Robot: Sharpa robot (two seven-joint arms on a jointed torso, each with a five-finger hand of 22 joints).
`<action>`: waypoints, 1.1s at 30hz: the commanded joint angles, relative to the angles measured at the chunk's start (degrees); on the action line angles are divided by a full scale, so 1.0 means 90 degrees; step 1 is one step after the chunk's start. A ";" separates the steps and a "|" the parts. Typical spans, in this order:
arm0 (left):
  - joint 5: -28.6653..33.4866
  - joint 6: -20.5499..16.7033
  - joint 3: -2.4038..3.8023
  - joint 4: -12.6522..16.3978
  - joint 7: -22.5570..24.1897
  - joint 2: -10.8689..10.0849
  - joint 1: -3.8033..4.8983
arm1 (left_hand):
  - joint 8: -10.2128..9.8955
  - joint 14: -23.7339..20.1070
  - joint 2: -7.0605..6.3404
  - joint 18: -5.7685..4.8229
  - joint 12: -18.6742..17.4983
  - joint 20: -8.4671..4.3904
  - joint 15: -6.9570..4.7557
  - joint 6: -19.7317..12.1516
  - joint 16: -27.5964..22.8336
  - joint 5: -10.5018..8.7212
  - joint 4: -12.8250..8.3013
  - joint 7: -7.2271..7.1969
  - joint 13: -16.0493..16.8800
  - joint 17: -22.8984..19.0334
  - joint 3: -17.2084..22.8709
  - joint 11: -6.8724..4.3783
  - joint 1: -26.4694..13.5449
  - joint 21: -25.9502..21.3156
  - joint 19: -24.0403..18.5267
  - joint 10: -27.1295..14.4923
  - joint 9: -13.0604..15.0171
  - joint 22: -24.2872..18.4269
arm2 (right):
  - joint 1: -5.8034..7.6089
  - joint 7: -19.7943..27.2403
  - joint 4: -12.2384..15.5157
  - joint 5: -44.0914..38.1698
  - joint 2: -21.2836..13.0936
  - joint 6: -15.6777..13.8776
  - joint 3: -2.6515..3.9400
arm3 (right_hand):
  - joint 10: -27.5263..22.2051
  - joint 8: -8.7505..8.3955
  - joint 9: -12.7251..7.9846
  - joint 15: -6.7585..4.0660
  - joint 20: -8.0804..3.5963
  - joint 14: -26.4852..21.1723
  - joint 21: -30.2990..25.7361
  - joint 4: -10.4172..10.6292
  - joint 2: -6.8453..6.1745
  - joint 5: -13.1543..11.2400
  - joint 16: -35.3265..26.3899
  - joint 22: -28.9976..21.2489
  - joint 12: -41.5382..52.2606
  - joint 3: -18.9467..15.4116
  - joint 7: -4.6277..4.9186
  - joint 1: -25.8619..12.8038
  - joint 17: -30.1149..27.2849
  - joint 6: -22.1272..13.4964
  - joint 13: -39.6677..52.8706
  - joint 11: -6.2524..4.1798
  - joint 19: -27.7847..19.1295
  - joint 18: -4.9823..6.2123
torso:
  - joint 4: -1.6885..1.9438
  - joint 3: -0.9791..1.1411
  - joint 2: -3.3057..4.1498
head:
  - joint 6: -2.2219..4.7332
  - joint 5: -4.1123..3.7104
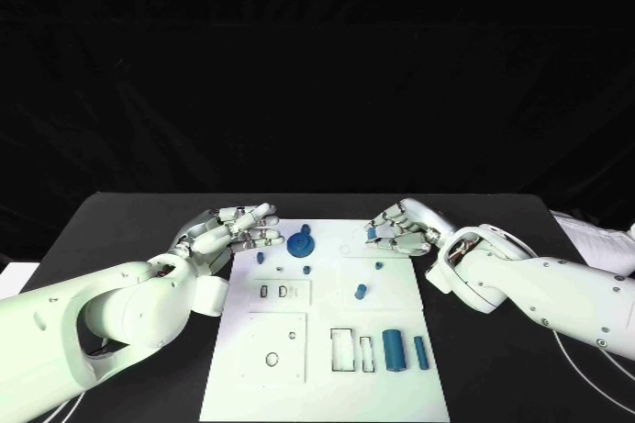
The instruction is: Assemble the parts on the task board
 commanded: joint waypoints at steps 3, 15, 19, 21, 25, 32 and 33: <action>0.0007 0.0214 0.0004 -0.0128 0.0051 0.0032 0.0004 | -0.0040 0.0009 -0.0004 0.0082 -0.0035 0.0025 0.0038 0.0014 -0.0021 -0.0036 -0.0031 0.0039 -0.0004 0.0010 0.0011 0.0019 0.0048 -0.0043 0.0014 0.0020 -0.0004 -0.0008 | 0.0034 -0.0414 0.0340 -0.0520 0.0304 -0.0015 0.0000 | 0.0055 0.0044 0.0056 -0.0057 -0.0039 0.0596 0.0003 -0.0014 0.0127 -0.0055 0.0006 0.0109 -0.0035 0.0045 -0.0191 0.0051 0.1312 0.0208 -0.0142 -0.0109 -0.0019 -0.0056 | 0.0054 -0.0040 -0.0053 | -0.0128 0.0148; 0.0008 0.0204 0.0003 -0.0235 0.0072 0.0050 0.0004 | -0.0041 0.0007 -0.0003 0.0081 -0.0035 0.0025 0.0038 0.0015 -0.0024 -0.0037 -0.0032 0.0039 -0.0004 0.0010 0.0011 0.0019 0.0049 -0.0044 0.0013 0.0021 -0.0004 -0.0009 | -0.0022 -0.1257 0.0317 -0.1589 0.1303 0.0400 -0.0164 | 0.0025 0.0034 0.0056 -0.0058 -0.0044 0.0588 -0.0008 -0.0026 0.0122 -0.0125 -0.0014 0.0091 -0.0101 0.0065 -0.0186 0.0018 0.1277 0.0200 -0.0180 -0.0107 -0.0029 -0.0052 | 0.0140 -0.0123 -0.0097 | -0.0282 0.0341; 0.0008 0.0199 0.0003 -0.0219 0.0075 0.0044 0.0005 | -0.0041 0.0007 -0.0003 0.0081 -0.0035 0.0025 0.0038 0.0015 -0.0024 -0.0037 -0.0032 0.0039 -0.0004 0.0010 0.0011 0.0019 0.0049 -0.0044 0.0013 0.0021 -0.0004 -0.0009 | -0.0100 -0.1459 0.0257 -0.1783 0.1511 0.0533 -0.0210 | 0.0027 0.0030 0.0056 -0.0057 -0.0044 0.0586 -0.0010 -0.0021 0.0116 -0.0131 -0.0020 0.0088 -0.0093 0.0063 -0.0183 -0.0004 0.1268 0.0197 -0.0173 -0.0105 -0.0030 -0.0052 | 0.0146 -0.0115 -0.0095 | -0.0311 0.0385; 0.0008 0.0195 0.0003 -0.0207 0.0075 0.0037 0.0005 | -0.0041 0.0007 -0.0003 0.0081 -0.0035 0.0025 0.0038 0.0015 -0.0024 -0.0037 -0.0032 0.0039 -0.0004 0.0010 0.0011 0.0019 0.0049 -0.0044 0.0013 0.0021 -0.0004 -0.0009 | -0.0134 -0.1537 0.0233 -0.1852 0.1584 0.0601 -0.0231 | 0.0024 0.0026 0.0056 -0.0056 -0.0044 0.0583 -0.0013 -0.0015 0.0108 -0.0138 -0.0028 0.0082 -0.0098 0.0061 -0.0181 -0.0028 0.1254 0.0195 -0.0175 -0.0102 -0.0033 -0.0051 | 0.0142 -0.0114 -0.0093 | -0.0318 0.0400; 0.0008 0.0187 0.0003 -0.0188 0.0075 0.0028 0.0006 | -0.0041 0.0007 -0.0003 0.0081 -0.0035 0.0025 0.0038 0.0015 -0.0024 -0.0037 -0.0032 0.0039 -0.0004 0.0010 0.0011 0.0019 0.0049 -0.0044 0.0013 0.0021 -0.0004 -0.0009 | -0.0180 -0.1708 0.0197 -0.1999 0.1688 0.0716 -0.0267 | 0.0020 0.0021 0.0055 -0.0053 -0.0044 0.0580 -0.0020 -0.0007 0.0096 -0.0146 -0.0035 0.0069 -0.0104 0.0056 -0.0178 -0.0062 0.1242 0.0191 -0.0177 -0.0100 -0.0040 -0.0048 | 0.0136 -0.0108 -0.0093 | -0.0335 0.0427; 0.0008 0.0183 0.0004 -0.0183 0.0077 0.0035 0.0006 | -0.0041 0.0007 -0.0003 0.0081 -0.0035 0.0025 0.0038 0.0015 -0.0024 -0.0037 -0.0032 0.0039 -0.0004 0.0010 0.0011 0.0019 0.0049 -0.0044 0.0013 0.0021 -0.0004 -0.0009 | -0.0237 -0.1872 0.0170 -0.2127 0.1786 0.0886 -0.0299 | 0.0026 0.0018 0.0055 -0.0052 -0.0043 0.0579 -0.0020 0.0002 0.0081 -0.0152 -0.0037 0.0072 -0.0086 0.0050 -0.0177 -0.0097 0.1239 0.0192 -0.0163 -0.0098 -0.0038 -0.0049 | 0.0119 -0.0097 -0.0094 | -0.0368 0.0449; 0.0008 0.0184 0.0004 -0.0183 0.0077 0.0037 0.0006 | -0.0041 0.0007 -0.0003 0.0081 -0.0035 0.0025 0.0038 0.0015 -0.0024 -0.0037 -0.0032 0.0039 -0.0004 0.0010 0.0011 0.0019 0.0049 -0.0044 0.0013 0.0021 -0.0004 -0.0009 | -0.0245 -0.1895 0.0166 -0.2155 0.1801 0.0910 -0.0305 | 0.0026 0.0018 0.0055 -0.0052 -0.0043 0.0579 -0.0020 0.0002 0.0080 -0.0152 -0.0037 0.0072 -0.0086 0.0049 -0.0177 -0.0098 0.1238 0.0192 -0.0163 -0.0098 -0.0038 -0.0049 | 0.0118 -0.0096 -0.0094 | -0.0369 0.0448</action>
